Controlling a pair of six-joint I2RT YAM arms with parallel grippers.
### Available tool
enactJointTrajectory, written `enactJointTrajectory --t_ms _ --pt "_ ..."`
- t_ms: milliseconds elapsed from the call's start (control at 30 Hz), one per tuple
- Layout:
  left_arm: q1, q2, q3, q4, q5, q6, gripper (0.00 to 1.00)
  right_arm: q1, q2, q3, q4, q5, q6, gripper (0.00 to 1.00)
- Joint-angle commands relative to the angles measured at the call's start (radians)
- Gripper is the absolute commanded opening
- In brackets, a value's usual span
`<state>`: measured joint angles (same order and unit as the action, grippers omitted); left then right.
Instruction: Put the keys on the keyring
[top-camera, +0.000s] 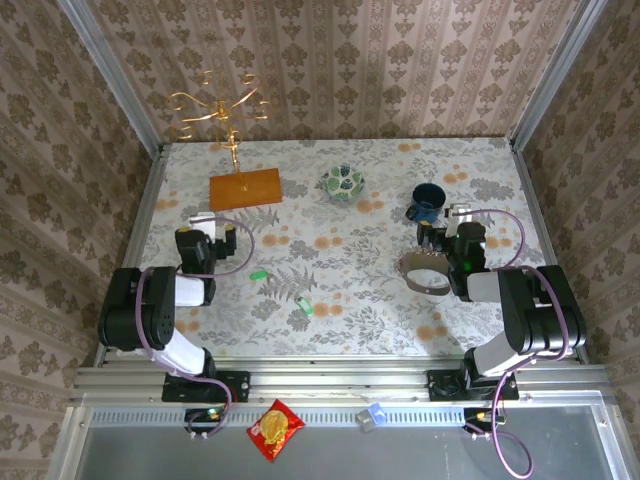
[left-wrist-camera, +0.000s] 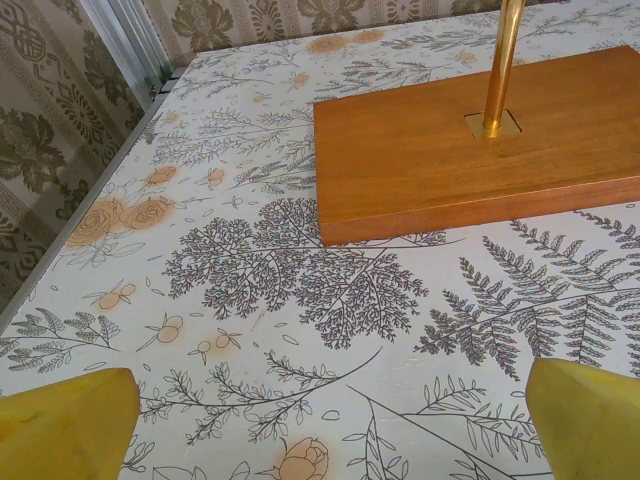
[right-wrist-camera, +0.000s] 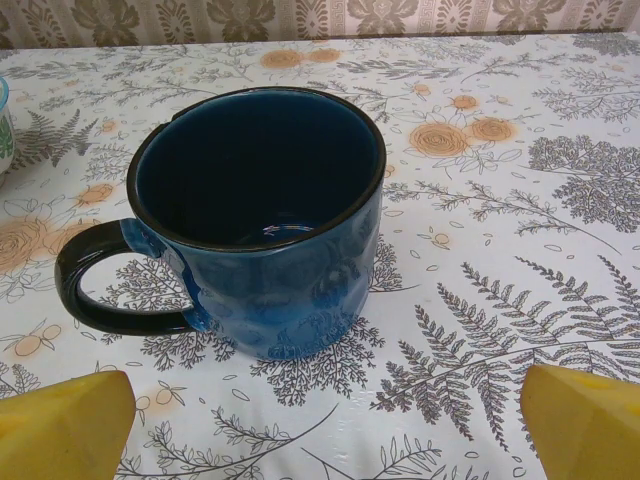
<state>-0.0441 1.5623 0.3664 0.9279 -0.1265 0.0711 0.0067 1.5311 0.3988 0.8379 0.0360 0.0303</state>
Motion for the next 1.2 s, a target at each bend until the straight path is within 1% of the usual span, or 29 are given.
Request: enactJointTrajectory --t_ms 0,1067,1167 --pt "0.006 -0.003 0.016 0.012 0.011 -0.014 1.0 0.003 0.0 0.017 -0.001 0.002 0.002 1.0" --pt "0.009 -0.004 0.018 0.01 0.019 -0.017 1.0 0.001 0.0 0.014 0.002 0.001 0.003 1.0" --pt "0.012 -0.011 0.002 0.034 0.025 -0.013 1.0 0.002 -0.012 0.013 0.005 0.003 0.002 1.0"
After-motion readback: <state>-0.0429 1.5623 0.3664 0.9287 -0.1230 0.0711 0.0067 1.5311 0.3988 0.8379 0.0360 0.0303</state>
